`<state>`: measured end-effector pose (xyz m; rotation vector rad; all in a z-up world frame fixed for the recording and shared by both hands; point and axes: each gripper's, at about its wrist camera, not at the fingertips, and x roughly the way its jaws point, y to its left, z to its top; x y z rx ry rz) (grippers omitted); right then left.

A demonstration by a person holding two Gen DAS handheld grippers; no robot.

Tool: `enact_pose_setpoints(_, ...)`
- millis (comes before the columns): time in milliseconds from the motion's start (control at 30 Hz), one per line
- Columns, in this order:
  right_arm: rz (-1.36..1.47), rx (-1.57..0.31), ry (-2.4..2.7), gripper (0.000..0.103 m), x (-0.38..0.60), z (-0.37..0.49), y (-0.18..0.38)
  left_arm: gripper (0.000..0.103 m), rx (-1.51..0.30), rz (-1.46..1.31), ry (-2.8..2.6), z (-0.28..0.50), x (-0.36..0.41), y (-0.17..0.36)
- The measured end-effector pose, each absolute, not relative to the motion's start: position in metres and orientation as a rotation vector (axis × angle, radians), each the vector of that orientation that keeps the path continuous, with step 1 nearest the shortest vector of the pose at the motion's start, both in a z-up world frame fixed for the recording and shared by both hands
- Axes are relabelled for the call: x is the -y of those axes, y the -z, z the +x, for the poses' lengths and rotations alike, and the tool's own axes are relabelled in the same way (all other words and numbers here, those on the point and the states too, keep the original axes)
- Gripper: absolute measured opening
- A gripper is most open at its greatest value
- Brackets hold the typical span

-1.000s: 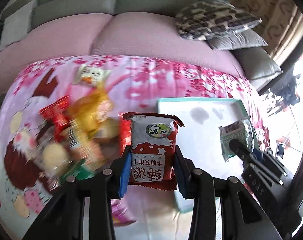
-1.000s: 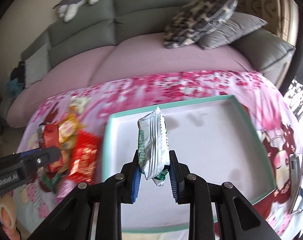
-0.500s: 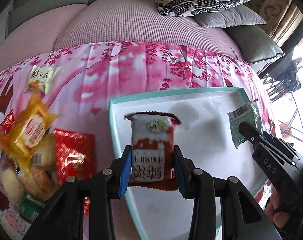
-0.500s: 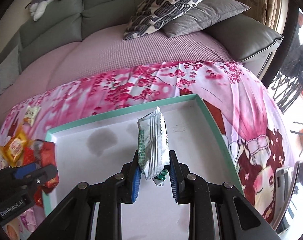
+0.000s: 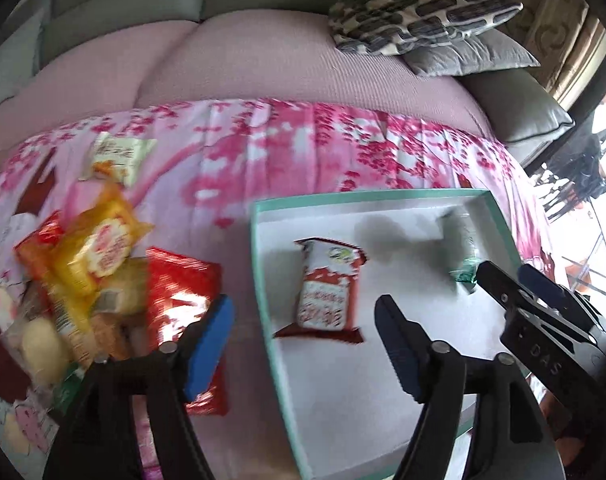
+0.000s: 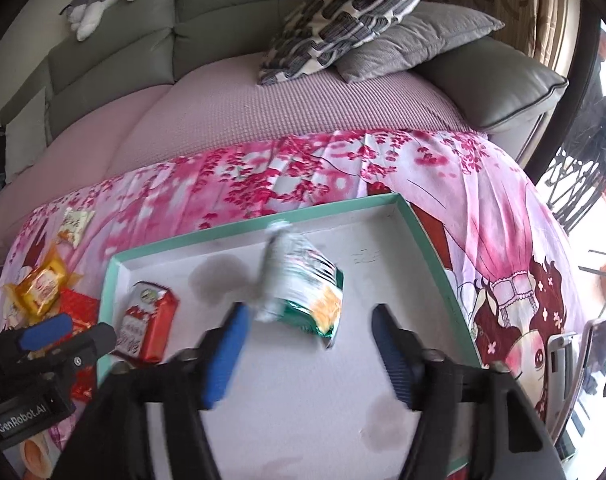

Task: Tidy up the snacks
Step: 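Carry both packs into the teal-rimmed tray and open both tools, then move both tools back to the pile and reach for pink and green packs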

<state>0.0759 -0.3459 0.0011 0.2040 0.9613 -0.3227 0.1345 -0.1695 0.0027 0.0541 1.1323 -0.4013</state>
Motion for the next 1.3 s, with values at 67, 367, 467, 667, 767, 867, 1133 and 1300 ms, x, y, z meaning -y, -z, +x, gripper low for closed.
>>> enact_pose_setpoints(67, 0.207, -0.955, 0.313, 0.073, 0.336, 0.071, -0.003, 0.083, -1.111, 0.058, 0.367, 0.129, 0.159, -0.006)
enact_pose_setpoints(367, 0.222, -0.909, 0.244, 0.094, 0.283, 0.051, -0.011, 0.095, -1.082, 0.009, 0.220, 0.107, 0.096, -0.004)
enact_pose_setpoints(467, 0.232, -0.905, 0.228, 0.099, 0.263, 0.046, -0.011, 0.095, -1.070, -0.012, 0.177, 0.100, 0.074, -0.004)
enact_pose_setpoints(667, 0.215, -0.957, 0.225, 0.099, 0.221, 0.044, -0.005, 0.095, -1.054, -0.046, 0.091, 0.096, 0.030, -0.004)
enact_pose_setpoints(767, 0.202, -0.968, 0.199, 0.099, 0.201, 0.043, -0.002, 0.095, -1.066, -0.081, 0.040, 0.095, 0.005, 0.002)
enact_pose_setpoints(867, 0.195, -0.975, 0.164, 0.099, 0.181, 0.045, -0.001, 0.095, -1.099, -0.100, -0.005, 0.091, -0.014, 0.012)
enact_pose_setpoints(1133, 0.138, -1.019, 0.073, 0.099, 0.133, 0.048, 0.014, 0.095, -1.171, -0.144, -0.069, 0.088, -0.048, 0.027)
enact_pose_setpoints(1300, 0.105, -1.067, 0.026, 0.099, 0.113, 0.050, 0.030, 0.095, -1.215, -0.115, -0.095, 0.090, -0.053, 0.038)
